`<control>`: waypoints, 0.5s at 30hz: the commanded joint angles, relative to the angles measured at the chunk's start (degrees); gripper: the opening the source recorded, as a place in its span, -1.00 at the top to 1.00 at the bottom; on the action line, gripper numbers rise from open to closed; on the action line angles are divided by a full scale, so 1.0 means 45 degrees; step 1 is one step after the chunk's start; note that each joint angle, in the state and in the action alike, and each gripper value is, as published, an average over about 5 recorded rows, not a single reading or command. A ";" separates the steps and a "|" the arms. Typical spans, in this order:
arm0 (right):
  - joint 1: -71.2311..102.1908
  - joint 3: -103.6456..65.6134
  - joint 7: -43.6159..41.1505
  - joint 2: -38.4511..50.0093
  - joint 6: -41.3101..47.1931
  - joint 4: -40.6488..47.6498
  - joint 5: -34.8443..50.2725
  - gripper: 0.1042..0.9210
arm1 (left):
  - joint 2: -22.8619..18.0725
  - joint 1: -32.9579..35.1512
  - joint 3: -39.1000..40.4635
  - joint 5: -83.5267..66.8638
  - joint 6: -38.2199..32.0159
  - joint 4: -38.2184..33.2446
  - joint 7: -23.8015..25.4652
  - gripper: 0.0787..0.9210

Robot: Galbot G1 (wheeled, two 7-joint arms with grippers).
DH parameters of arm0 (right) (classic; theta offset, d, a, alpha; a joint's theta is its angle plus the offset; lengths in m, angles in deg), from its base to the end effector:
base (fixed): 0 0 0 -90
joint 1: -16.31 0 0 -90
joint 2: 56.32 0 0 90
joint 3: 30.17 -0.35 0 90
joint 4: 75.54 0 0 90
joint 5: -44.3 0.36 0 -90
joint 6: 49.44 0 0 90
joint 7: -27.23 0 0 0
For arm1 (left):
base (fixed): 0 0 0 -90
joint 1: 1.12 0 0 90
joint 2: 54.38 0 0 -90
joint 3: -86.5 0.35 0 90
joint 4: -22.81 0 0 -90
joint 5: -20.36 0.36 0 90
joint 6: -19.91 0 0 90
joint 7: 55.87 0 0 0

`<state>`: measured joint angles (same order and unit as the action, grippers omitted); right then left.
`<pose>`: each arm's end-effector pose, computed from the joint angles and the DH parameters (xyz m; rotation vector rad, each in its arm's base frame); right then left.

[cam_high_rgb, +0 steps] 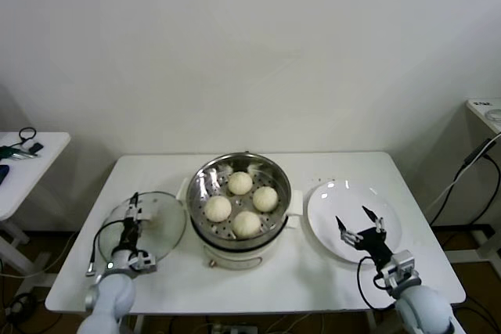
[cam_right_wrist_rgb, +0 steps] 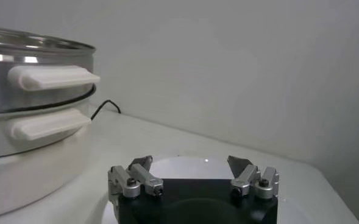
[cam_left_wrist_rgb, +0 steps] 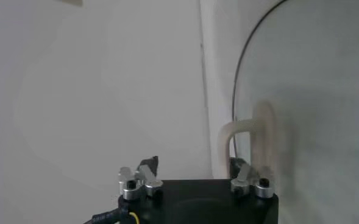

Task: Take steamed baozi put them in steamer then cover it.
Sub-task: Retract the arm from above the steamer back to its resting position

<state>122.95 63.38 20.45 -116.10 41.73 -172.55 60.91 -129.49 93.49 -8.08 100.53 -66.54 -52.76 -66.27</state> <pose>0.2628 -0.1349 -0.3662 0.3690 -2.8696 0.2972 0.3128 0.1399 -0.4444 0.0564 -1.9516 -2.1783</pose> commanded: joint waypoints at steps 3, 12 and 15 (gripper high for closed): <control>-0.0015 0.0010 -0.0055 -0.0091 -0.0079 0.0069 -0.0314 -0.76 | 0.0048 -0.0007 0.0021 -0.0238 -0.0220 0.0212 -0.0006 -0.22; -0.0116 0.0031 -0.0076 -0.0166 -0.0187 0.0198 -0.0578 -0.76 | 0.0279 0.0333 0.0109 -0.0797 -0.0243 -0.0563 0.0303 0.39; -0.0158 0.0020 -0.0083 -0.0211 -0.0249 0.0275 -0.0698 -0.76 | 0.0398 0.0553 0.0146 -0.1017 -0.0128 -0.1084 0.0342 0.60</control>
<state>122.34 63.52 20.11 -116.90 40.89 -171.54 58.71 -128.40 94.78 -7.67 98.08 -67.45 -53.71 -65.39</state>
